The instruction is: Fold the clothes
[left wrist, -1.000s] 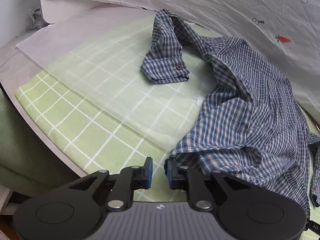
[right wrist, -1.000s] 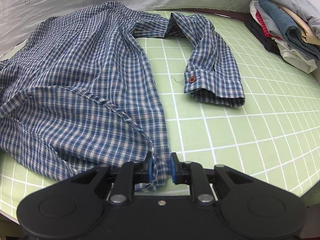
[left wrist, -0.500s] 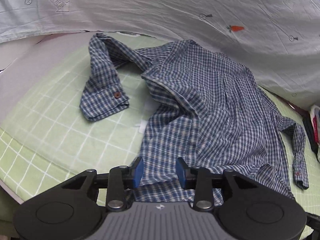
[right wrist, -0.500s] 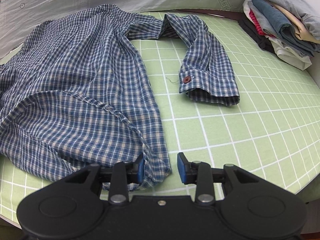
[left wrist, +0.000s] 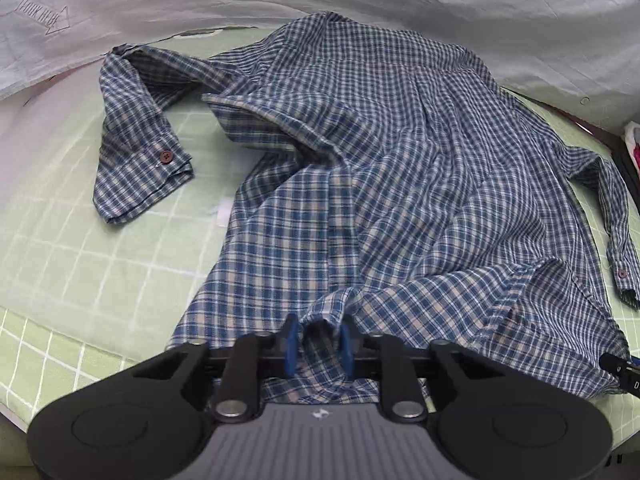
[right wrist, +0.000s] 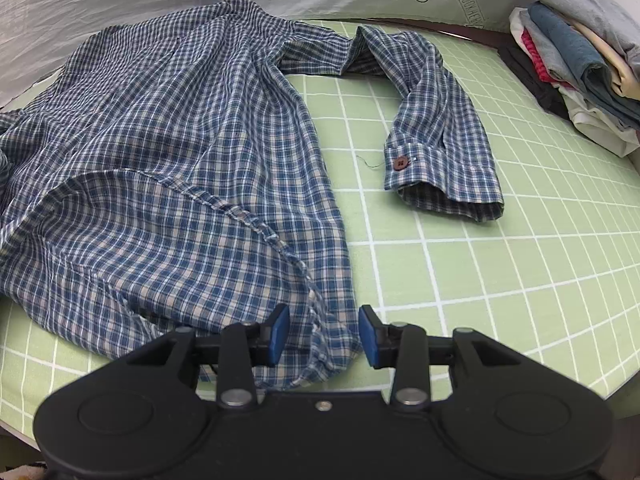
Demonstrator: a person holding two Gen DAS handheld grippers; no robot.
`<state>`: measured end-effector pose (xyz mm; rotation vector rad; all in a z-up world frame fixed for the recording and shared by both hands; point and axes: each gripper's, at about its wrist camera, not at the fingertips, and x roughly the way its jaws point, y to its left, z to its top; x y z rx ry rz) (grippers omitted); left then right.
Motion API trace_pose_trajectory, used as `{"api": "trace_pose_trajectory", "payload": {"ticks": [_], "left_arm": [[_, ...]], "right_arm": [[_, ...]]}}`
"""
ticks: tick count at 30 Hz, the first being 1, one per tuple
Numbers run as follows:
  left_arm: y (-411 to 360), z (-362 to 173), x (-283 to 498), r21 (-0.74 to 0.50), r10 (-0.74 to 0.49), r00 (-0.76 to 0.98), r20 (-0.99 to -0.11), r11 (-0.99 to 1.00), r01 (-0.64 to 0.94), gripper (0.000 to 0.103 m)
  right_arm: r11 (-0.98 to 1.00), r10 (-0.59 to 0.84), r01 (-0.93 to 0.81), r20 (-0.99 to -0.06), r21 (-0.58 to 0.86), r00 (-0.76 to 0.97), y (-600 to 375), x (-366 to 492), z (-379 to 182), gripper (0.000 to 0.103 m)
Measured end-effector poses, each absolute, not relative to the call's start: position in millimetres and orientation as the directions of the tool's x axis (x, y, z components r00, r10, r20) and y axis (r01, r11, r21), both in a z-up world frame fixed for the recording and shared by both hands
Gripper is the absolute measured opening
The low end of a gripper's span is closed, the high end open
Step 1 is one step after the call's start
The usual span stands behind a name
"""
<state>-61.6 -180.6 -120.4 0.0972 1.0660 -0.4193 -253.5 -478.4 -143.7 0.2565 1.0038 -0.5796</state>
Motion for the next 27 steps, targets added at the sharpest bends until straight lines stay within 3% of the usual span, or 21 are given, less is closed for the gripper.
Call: {"api": "trace_pose_trajectory", "payload": {"ticks": [2, 8, 14, 19, 21, 27], "left_arm": [[-166.0, -118.7, -59.2, -0.151, -0.284, 0.429, -0.858, 0.936, 0.318, 0.007], [-100.6, -100.0, -48.7, -0.182, -0.18, 0.527, -0.831, 0.982, 0.048, 0.005], [-34.2, -105.0, -35.5, -0.203, -0.07, 0.511, -0.857, 0.957, -0.208, 0.005], [-29.8, -108.9, -40.2, -0.185, -0.06, 0.505, -0.861, 0.962, -0.202, 0.005], [-33.7, -109.4, -42.0, -0.174, -0.059, 0.503, -0.862, 0.967, -0.184, 0.005], [-27.8, -101.5, -50.4, -0.194, -0.082, 0.505, -0.859, 0.966, -0.173, 0.005]], "right_arm": [[0.822, -0.337, 0.567, -0.849, -0.055, 0.407, -478.4, -252.6, -143.8, 0.04], [0.826, -0.335, 0.561, -0.848, -0.055, 0.411, -477.4, -247.9, -144.1, 0.041], [0.832, -0.342, 0.551, -0.844, -0.066, 0.414, -475.9, -245.8, -143.8, 0.04], [0.838, -0.352, 0.54, -0.831, -0.075, 0.43, -473.7, -250.6, -140.2, 0.011], [0.833, -0.371, 0.547, -0.818, -0.085, 0.438, -474.1, -254.1, -136.1, 0.005], [0.781, -0.524, 0.596, -0.716, -0.187, 0.462, -479.5, -272.8, -107.2, 0.001]]}}
